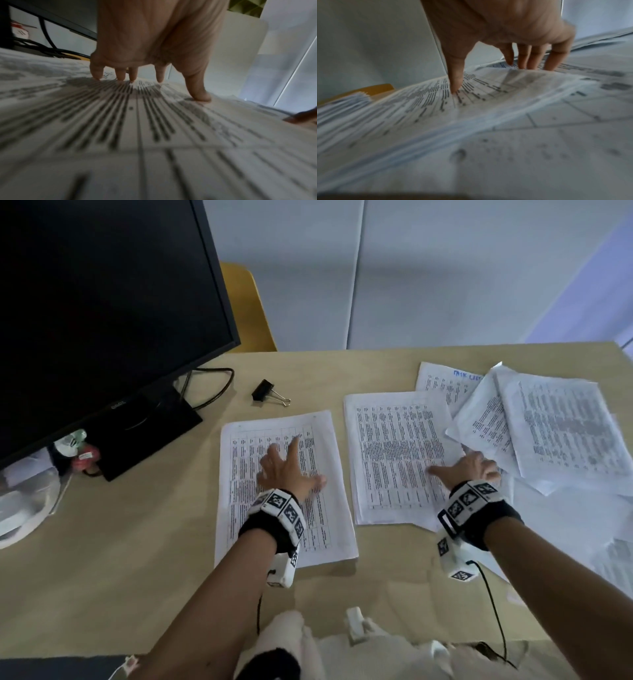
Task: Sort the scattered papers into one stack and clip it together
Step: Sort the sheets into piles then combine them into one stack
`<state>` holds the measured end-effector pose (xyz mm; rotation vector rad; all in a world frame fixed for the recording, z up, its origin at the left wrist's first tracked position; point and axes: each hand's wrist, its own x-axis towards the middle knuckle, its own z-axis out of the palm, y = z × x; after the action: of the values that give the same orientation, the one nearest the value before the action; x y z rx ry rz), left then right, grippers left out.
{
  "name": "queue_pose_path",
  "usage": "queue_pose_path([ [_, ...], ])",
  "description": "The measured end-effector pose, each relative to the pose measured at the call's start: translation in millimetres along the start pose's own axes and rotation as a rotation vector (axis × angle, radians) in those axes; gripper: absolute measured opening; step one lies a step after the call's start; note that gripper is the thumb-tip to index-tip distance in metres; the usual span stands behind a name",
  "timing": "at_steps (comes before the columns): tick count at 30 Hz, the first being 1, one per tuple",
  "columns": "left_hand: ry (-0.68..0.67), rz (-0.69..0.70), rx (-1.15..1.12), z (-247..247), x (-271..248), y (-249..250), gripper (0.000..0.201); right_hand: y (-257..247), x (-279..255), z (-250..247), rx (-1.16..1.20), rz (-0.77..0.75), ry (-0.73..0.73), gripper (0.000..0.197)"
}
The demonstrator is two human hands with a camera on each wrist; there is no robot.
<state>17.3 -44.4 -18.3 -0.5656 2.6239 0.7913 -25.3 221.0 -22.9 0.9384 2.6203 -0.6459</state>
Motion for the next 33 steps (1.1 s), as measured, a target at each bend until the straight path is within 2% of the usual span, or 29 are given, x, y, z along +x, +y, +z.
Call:
queue_pose_path([
  [2, -0.083, 0.030, 0.093, 8.2, 2.4, -0.5, 0.092, 7.5, 3.0, 3.8, -0.012, 0.003, -0.037, 0.109],
  [3, -0.093, 0.034, 0.123, 10.6, 3.1, -1.8, 0.092, 8.6, 2.8, 6.6, 0.006, -0.019, -0.049, 0.106],
  [4, -0.090, 0.036, 0.138, 12.1, 3.8, -3.2, 0.091, 9.5, 3.0, 9.0, 0.054, -0.041, -0.058, 0.096],
  [7, -0.075, 0.046, 0.146, 14.6, 3.2, -5.8, 0.090, 4.7, -5.3, 11.3, 0.191, -0.124, -0.111, 0.045],
  [9, -0.074, 0.051, 0.150, 14.3, 2.2, -7.2, 0.090, -3.6, -14.9, 11.0, 0.118, -0.277, -0.047, 0.017],
  [10, -0.078, 0.055, 0.149, 14.0, 1.8, -7.5, 0.089, -8.9, -19.4, 9.0, 0.095, -0.369, 0.030, 0.012],
  [12, -0.079, 0.057, 0.140, 13.2, -0.8, -8.3, 0.088, -22.8, -33.4, -0.3, 0.157, -0.513, 0.164, 0.014],
  [15, -0.107, 0.061, 0.141, 9.1, 0.2, -10.5, 0.080, -49.4, -59.4, -28.5, 0.361, -0.639, 0.367, 0.024],
  [17, -0.157, 0.080, 0.109, -1.2, 2.9, -9.1, 0.074, -65.0, -73.7, -46.2, 0.518, -0.718, 0.438, 0.025],
  [18, -0.163, 0.098, 0.000, -8.6, 2.8, -6.3, 0.083, -71.4, -79.6, -51.6, 0.572, -0.740, 0.448, 0.025],
  [19, -0.146, 0.106, -0.192, -17.7, 0.5, -3.0, 0.096, -76.8, -85.9, -54.7, 0.612, -0.752, 0.431, 0.026],
  [20, -0.112, 0.098, -0.413, -26.9, -1.1, -0.1, 0.098, -81.2, -90.9, -54.5, 0.649, -0.757, 0.385, 0.026],
  [22, -0.029, 0.045, -0.861, -43.7, -4.0, 5.1, 0.077, -86.8, -99.9, -45.9, 0.708, -0.733, 0.223, 0.025],
  [24, 0.043, 0.061, -1.121, -59.3, -5.3, -0.6, 0.072, -87.3, -107.1, -25.8, 0.661, -0.702, 0.060, 0.022],
  [26, 0.118, 0.097, -1.096, -67.5, -3.9, -14.6, 0.065, -82.4, -114.7, -1.0, 0.551, -0.687, -0.082, 0.017],
  [28, 0.255, 0.038, -0.874, -71.0, -2.2, -29.6, 0.039, -75.2, -120.8, 22.9, 0.494, -0.640, -0.219, 0.011],
  [29, 0.306, 0.010, -0.771, -70.8, -1.2, -37.5, 0.033, -71.3, -122.6, 33.6, 0.474, -0.605, -0.272, 0.017],
  [31, 0.325, -0.030, -0.625, -67.9, -2.3, -50.8, 0.031, -65.7, -123.9, 50.6, 0.373, -0.575, -0.319, 0.026],
  [33, 0.317, -0.090, -0.542, -62.6, -4.3, -63.2, 0.032, -61.6, -122.6, 62.5, 0.226, -0.588, -0.326, 0.014],
])
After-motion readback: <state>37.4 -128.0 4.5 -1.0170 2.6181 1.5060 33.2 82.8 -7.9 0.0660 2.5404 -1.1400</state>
